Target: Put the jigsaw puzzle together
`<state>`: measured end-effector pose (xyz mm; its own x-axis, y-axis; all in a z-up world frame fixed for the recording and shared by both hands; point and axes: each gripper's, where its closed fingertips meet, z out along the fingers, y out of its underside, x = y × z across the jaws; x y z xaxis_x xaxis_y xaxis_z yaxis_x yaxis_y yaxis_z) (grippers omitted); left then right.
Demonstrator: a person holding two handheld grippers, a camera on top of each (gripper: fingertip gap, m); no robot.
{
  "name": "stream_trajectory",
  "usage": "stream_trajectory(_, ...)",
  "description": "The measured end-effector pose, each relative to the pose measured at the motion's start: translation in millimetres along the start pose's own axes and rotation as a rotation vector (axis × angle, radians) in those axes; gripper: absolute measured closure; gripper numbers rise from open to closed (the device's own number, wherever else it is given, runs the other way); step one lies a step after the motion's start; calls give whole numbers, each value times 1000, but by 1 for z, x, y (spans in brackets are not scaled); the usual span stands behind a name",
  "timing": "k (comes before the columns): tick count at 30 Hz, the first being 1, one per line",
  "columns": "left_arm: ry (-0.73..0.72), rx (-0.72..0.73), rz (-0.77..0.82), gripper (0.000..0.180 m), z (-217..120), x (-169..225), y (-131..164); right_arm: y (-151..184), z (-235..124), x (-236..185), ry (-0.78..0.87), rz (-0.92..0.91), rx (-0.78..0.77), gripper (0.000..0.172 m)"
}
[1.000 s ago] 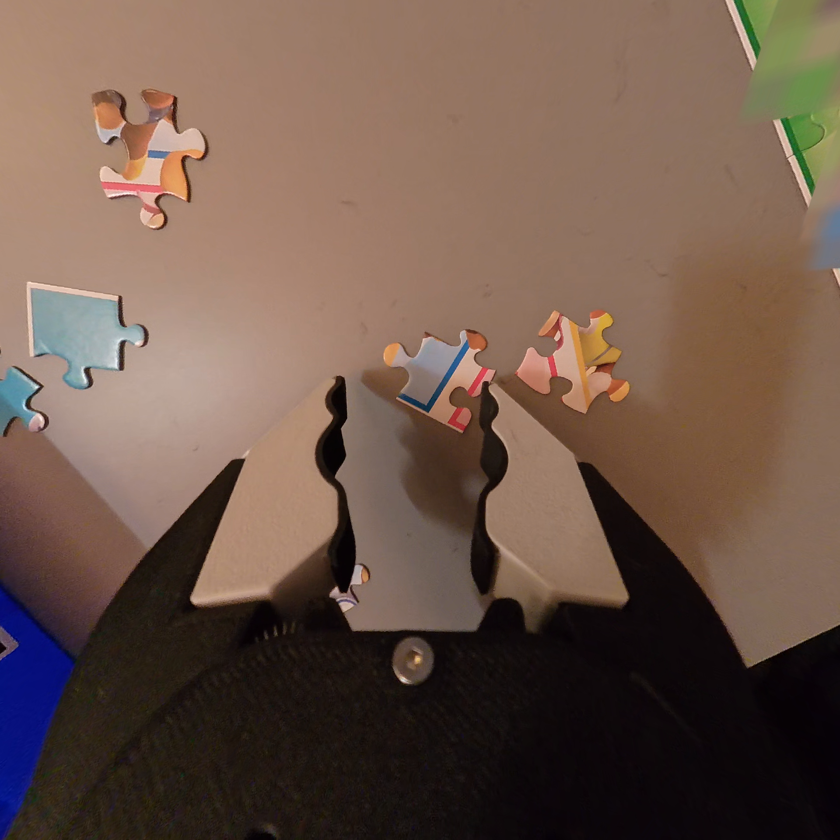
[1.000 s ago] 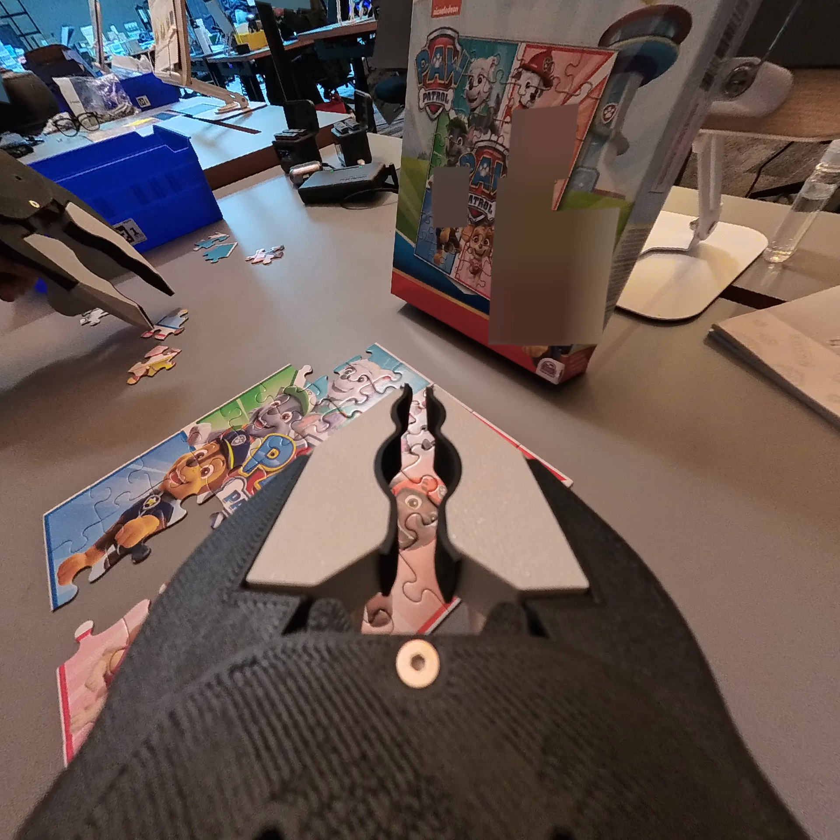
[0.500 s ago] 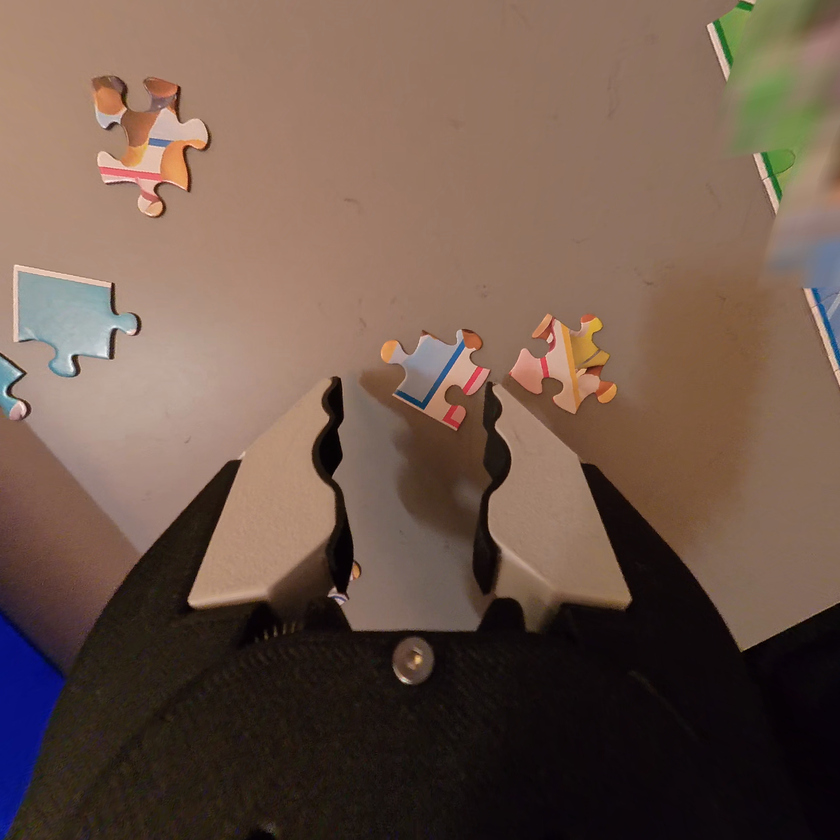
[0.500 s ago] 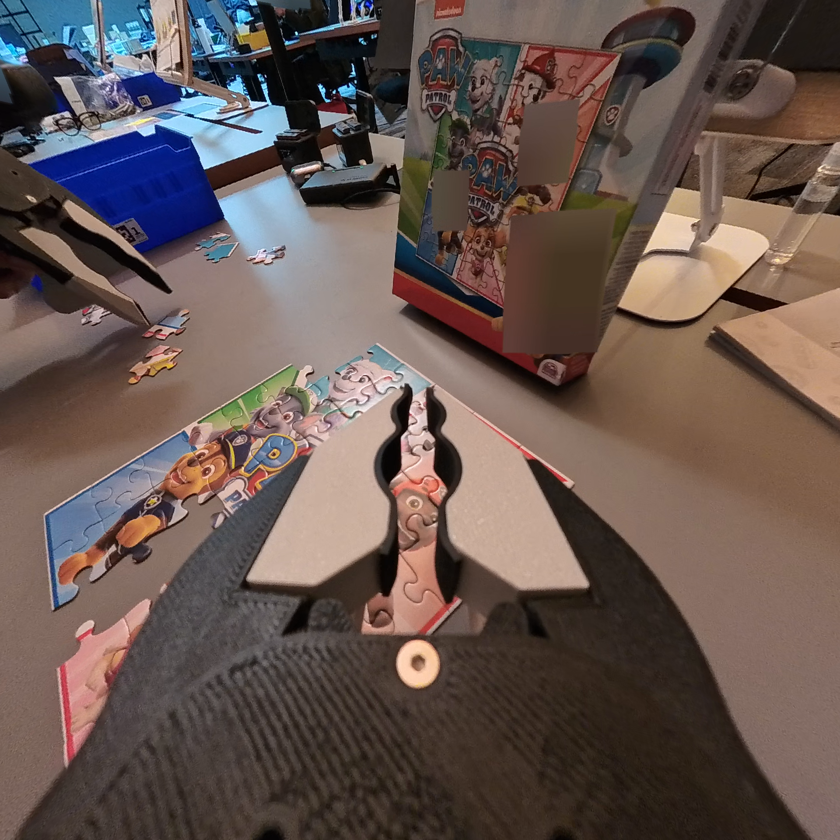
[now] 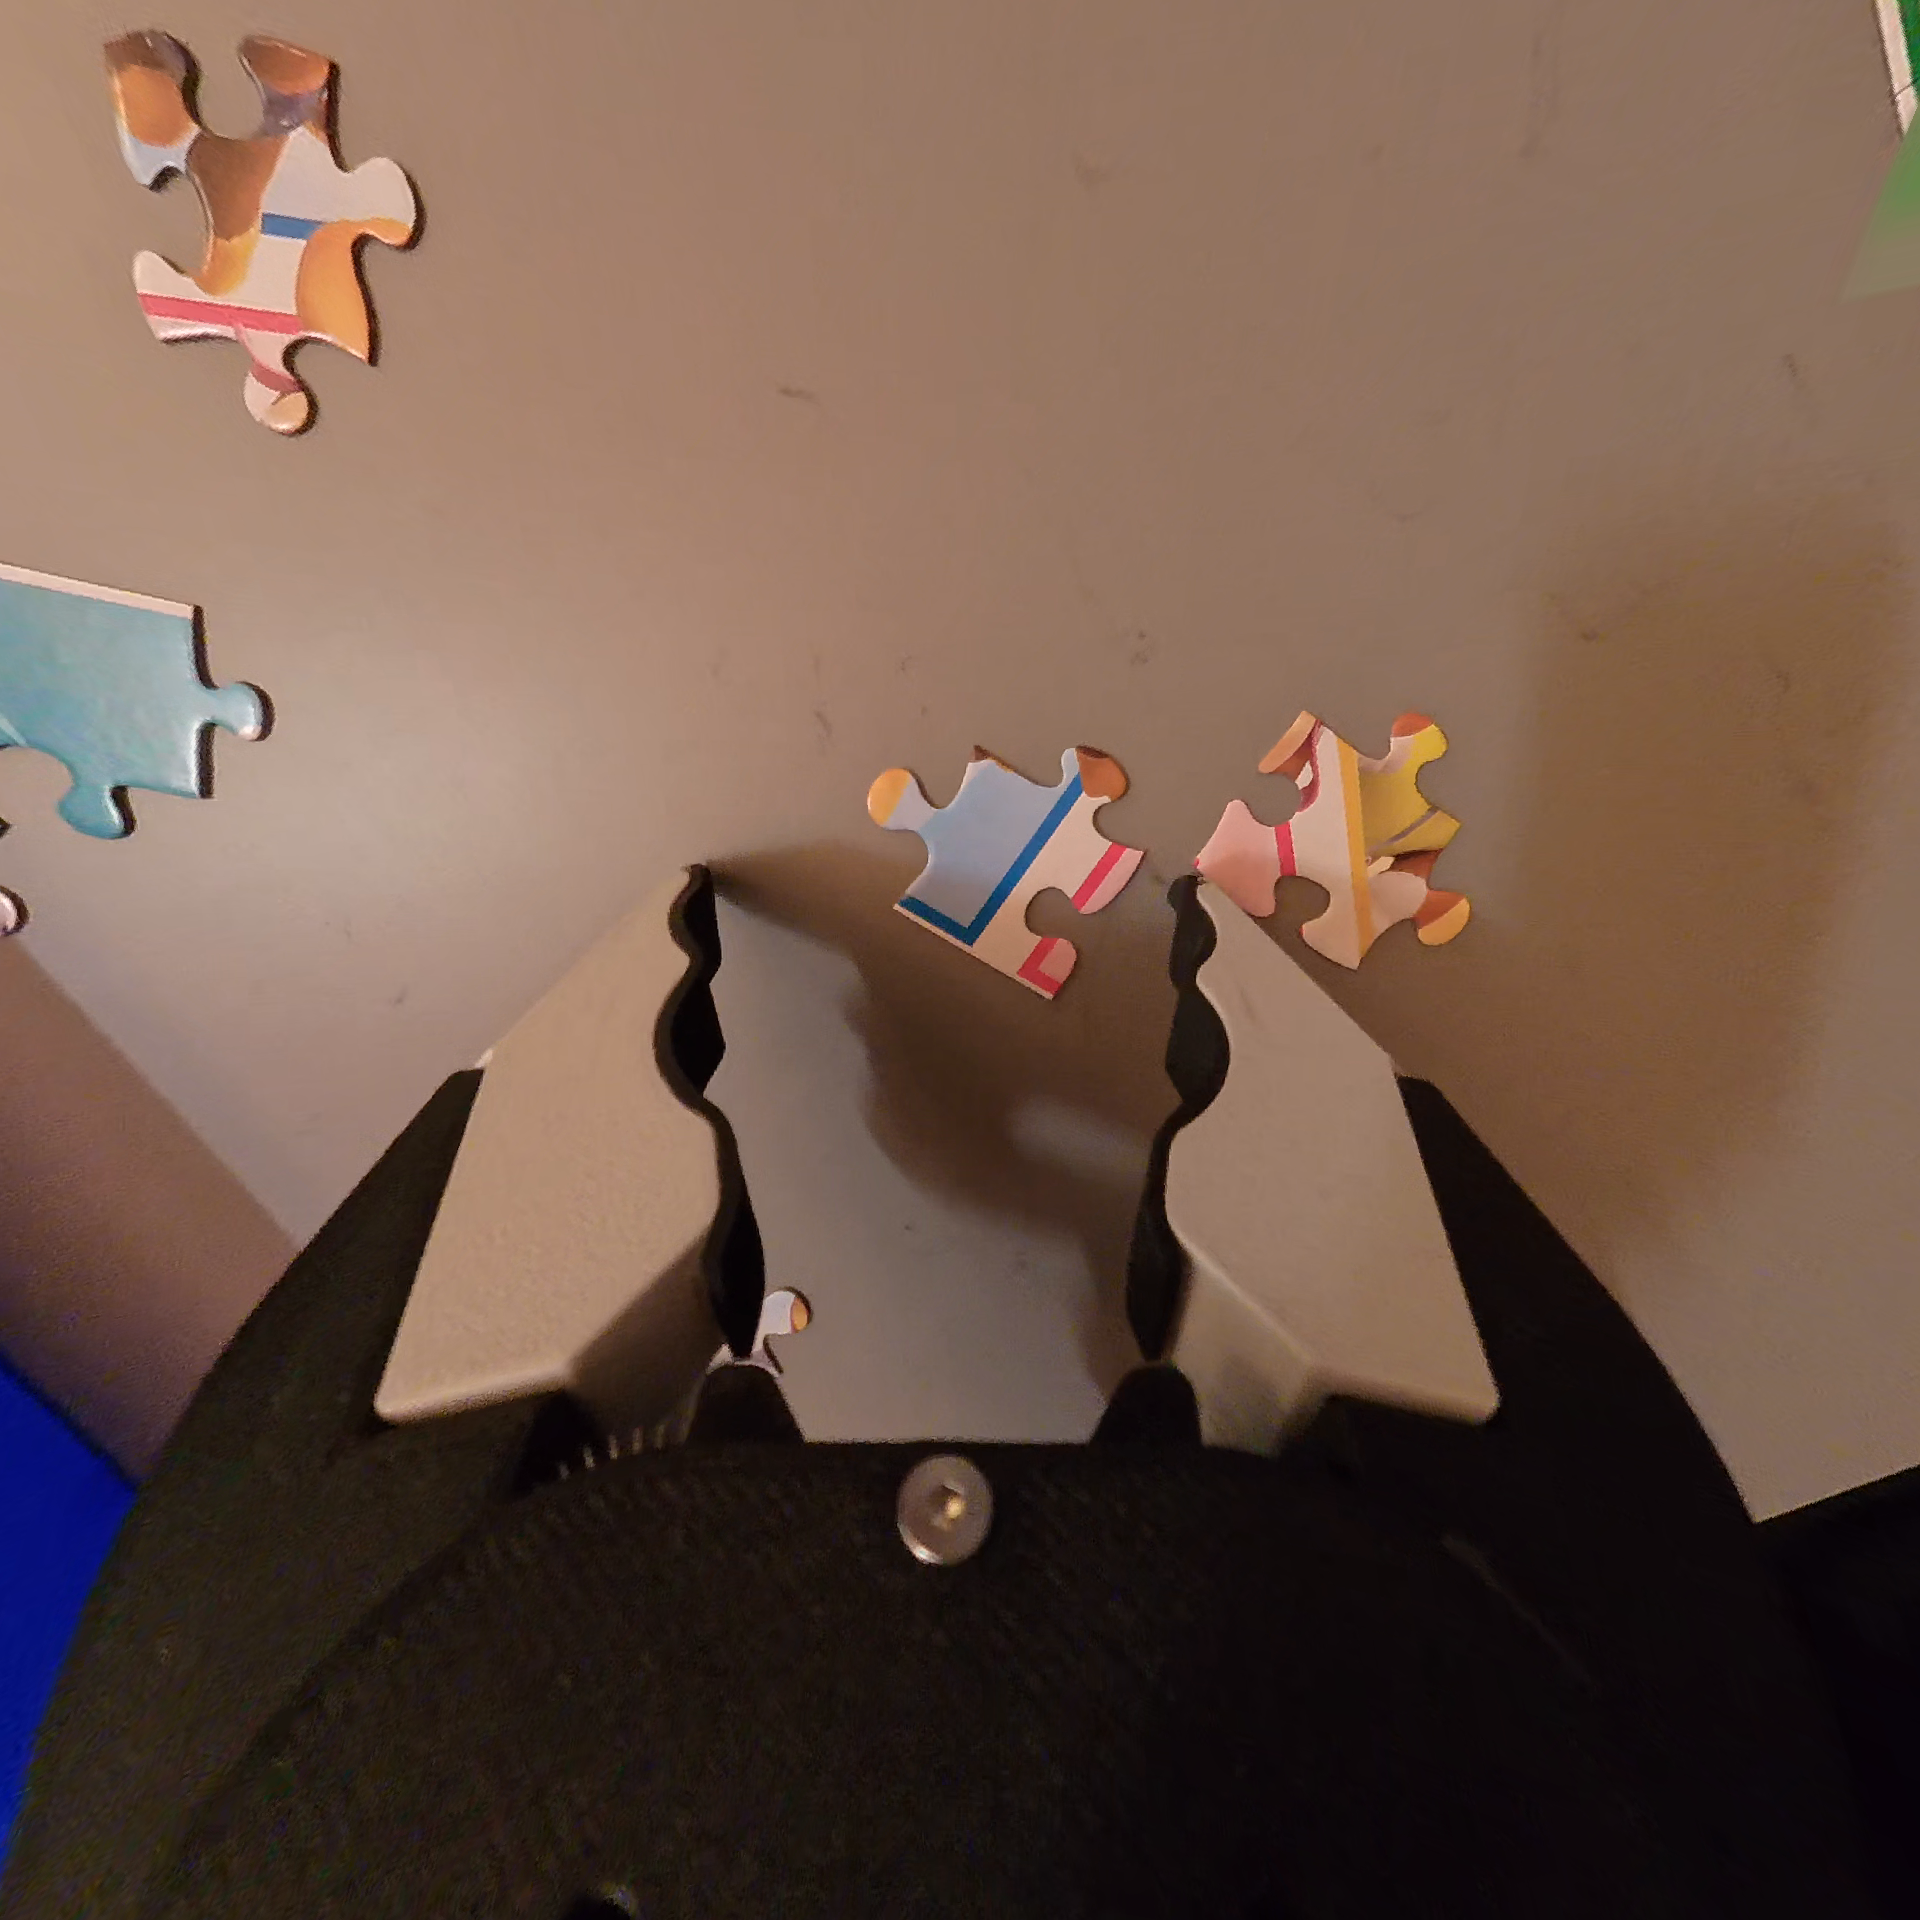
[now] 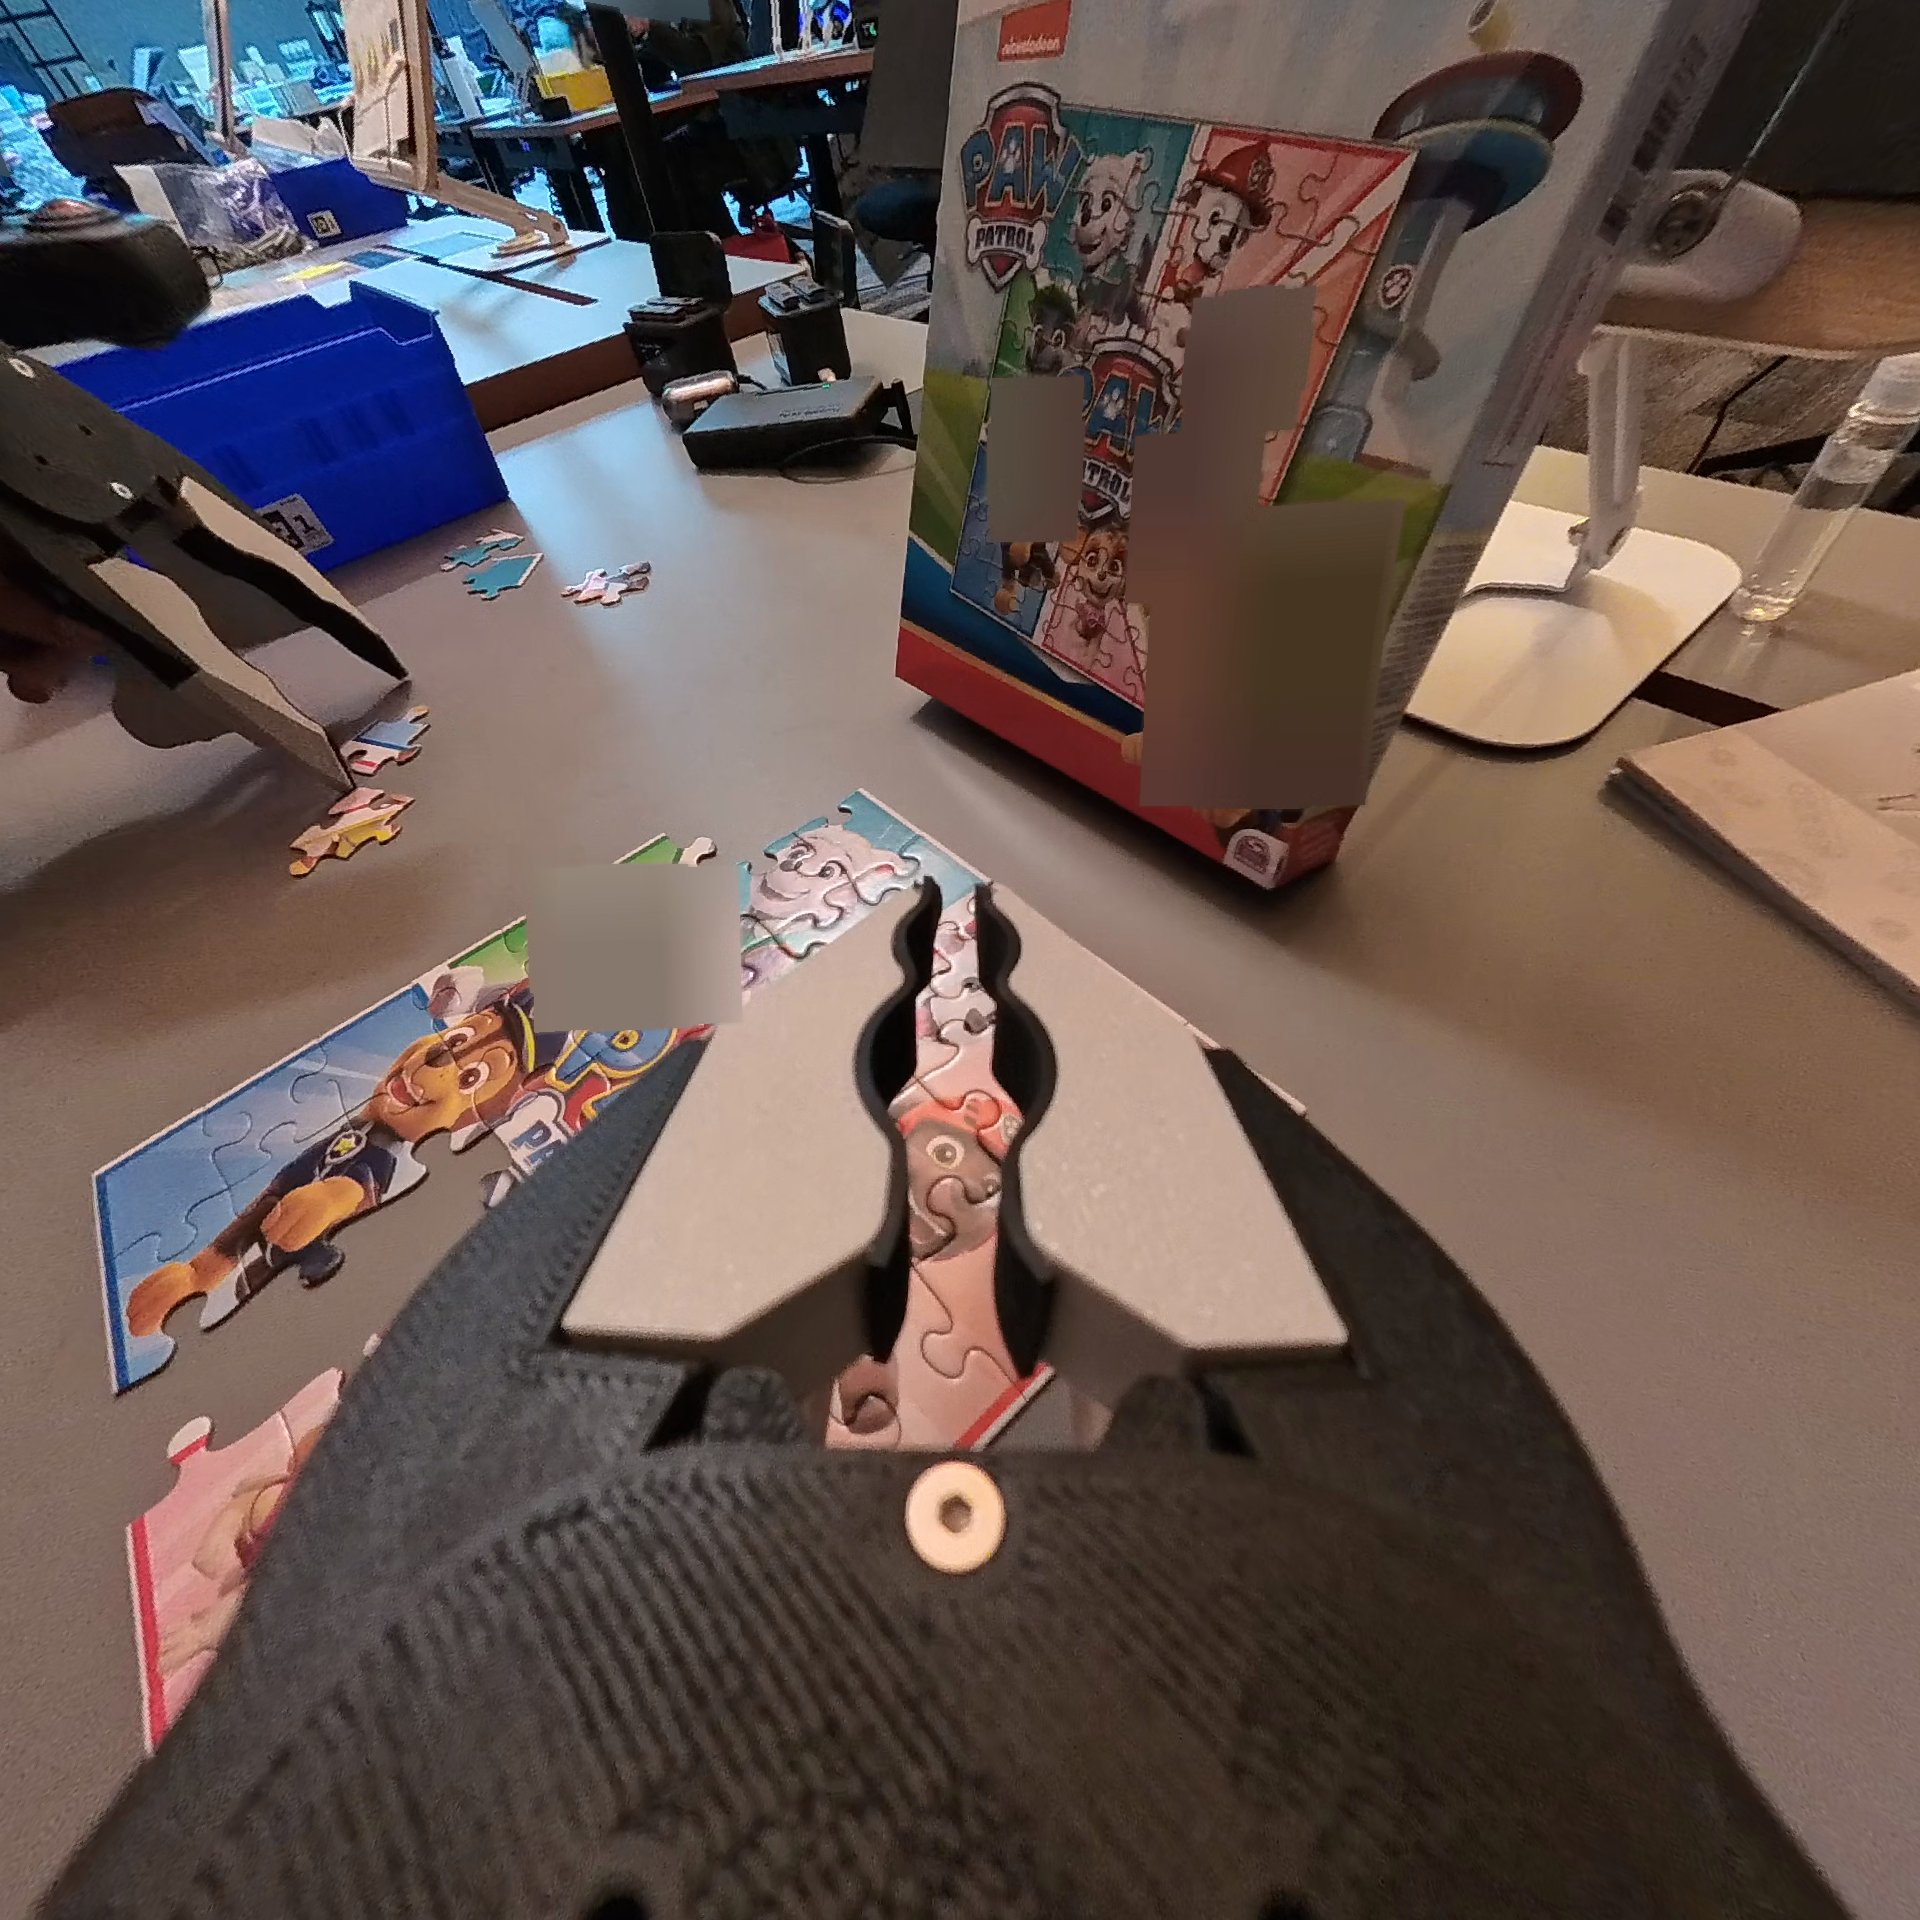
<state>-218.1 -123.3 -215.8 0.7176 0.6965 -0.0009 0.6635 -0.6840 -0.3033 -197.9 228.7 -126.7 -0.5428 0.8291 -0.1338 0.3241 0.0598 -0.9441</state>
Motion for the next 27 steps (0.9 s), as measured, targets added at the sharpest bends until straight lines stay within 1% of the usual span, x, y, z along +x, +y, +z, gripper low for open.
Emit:
stream_trajectory(2,13,-4,-6,97,0,1,1,0,0,0,0,-1,-2,165)
stream_trajectory(4,16,9,0,108,-1,1,-1,1,1,-1,-1,-3,-4,166)
stream_trajectory(6,26,23,8,127,-1,3,-3,1,1,-1,0,-4,-6,166)
stream_trajectory(8,27,23,10,129,-1,3,-3,2,1,0,1,-5,-7,166)
stream_trajectory(13,39,32,30,143,-2,5,-4,1,0,1,3,-2,-3,166)
stream_trajectory(27,52,34,63,144,-2,9,-3,0,0,0,4,-8,-2,166)
